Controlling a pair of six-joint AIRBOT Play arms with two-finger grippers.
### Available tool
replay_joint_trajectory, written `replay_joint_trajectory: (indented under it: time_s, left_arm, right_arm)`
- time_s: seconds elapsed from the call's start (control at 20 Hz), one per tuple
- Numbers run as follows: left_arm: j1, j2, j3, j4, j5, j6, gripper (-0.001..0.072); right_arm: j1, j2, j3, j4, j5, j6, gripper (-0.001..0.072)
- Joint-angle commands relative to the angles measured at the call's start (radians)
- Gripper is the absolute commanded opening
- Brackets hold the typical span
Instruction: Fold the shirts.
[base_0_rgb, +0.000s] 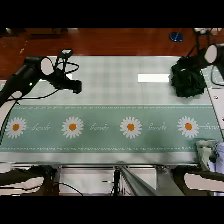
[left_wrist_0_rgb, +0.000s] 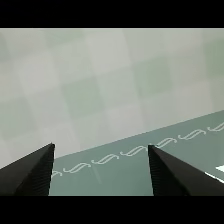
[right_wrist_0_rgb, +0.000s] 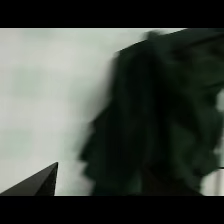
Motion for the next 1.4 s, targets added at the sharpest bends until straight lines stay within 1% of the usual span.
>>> replay_joint_trajectory:
  time_s: [0.0, 0.15, 0.3, 0.5, 0.7, 0.75, 0.8, 0.85, 0.9, 0.95, 1.1, 1.25, 1.35]
  left_arm:
    - [0.002, 0.001, 0.047, 0.000, -0.040, 0.000, 0.0720]
    - [0.002, 0.001, 0.066, 0.000, -0.075, 0.000, 0.0720]
    - [0.002, 0.001, 0.066, 0.000, -0.095, 0.000, 0.0720]
    - [0.002, 0.001, 0.066, 0.000, -0.111, 0.000, 0.0720]
    - [0.002, 0.001, 0.066, 0.000, -0.130, 0.000, 0.0720]
    - [0.002, 0.001, 0.066, 0.000, -0.132, 0.000, 0.0720]
    - [0.002, 0.001, 0.066, 0.000, -0.133, 0.000, 0.0720]
    - [0.002, 0.001, 0.066, 0.000, -0.133, 0.000, 0.0720]
    - [0.002, 0.001, 0.066, 0.000, -0.133, 0.000, 0.0720]
    - [0.002, 0.001, 0.066, 0.000, -0.134, 0.000, 0.0720]
    - [0.002, 0.006, 0.069, 0.000, -0.149, 0.000, 0.0720]
    - [0.002, 0.026, 0.127, 0.000, -0.219, 0.000, 0.0720]
    - [0.002, 0.063, 0.195, 0.000, -0.252, 0.000, 0.0720]
  right_arm:
    - [-0.153, -0.069, 0.113, -0.015, -0.003, 0.083, 0.0582]
    - [-0.278, -0.119, 0.128, 0.116, 0.007, 0.073, 0.0579]
    - [-0.344, -0.186, 0.128, 0.192, 0.042, 0.029, 0.0579]
    - [-0.350, -0.288, 0.128, 0.322, 0.053, -0.053, 0.0577]
    - [-0.350, -0.380, 0.128, 0.415, 0.051, -0.055, 0.0576]
    - [-0.350, -0.397, 0.128, 0.428, 0.051, -0.056, 0.0559]
    - [-0.350, -0.412, 0.128, 0.446, 0.051, -0.056, 0.0494]
    - [-0.350, -0.424, 0.128, 0.466, 0.050, -0.058, 0.0343]
    - [-0.350, -0.426, 0.128, 0.487, 0.046, -0.058, 0.0098]
    - [-0.351, -0.417, 0.128, 0.517, 0.037, -0.066, 0.0023]
    - [-0.350, -0.307, 0.145, 0.624, 0.005, -0.220, 0.0022]
    - [-0.350, -0.131, 0.227, 0.694, 0.016, -0.308, 0.0022]
    - [-0.350, -0.010, 0.304, 0.788, 0.032, -0.349, 0.0022]
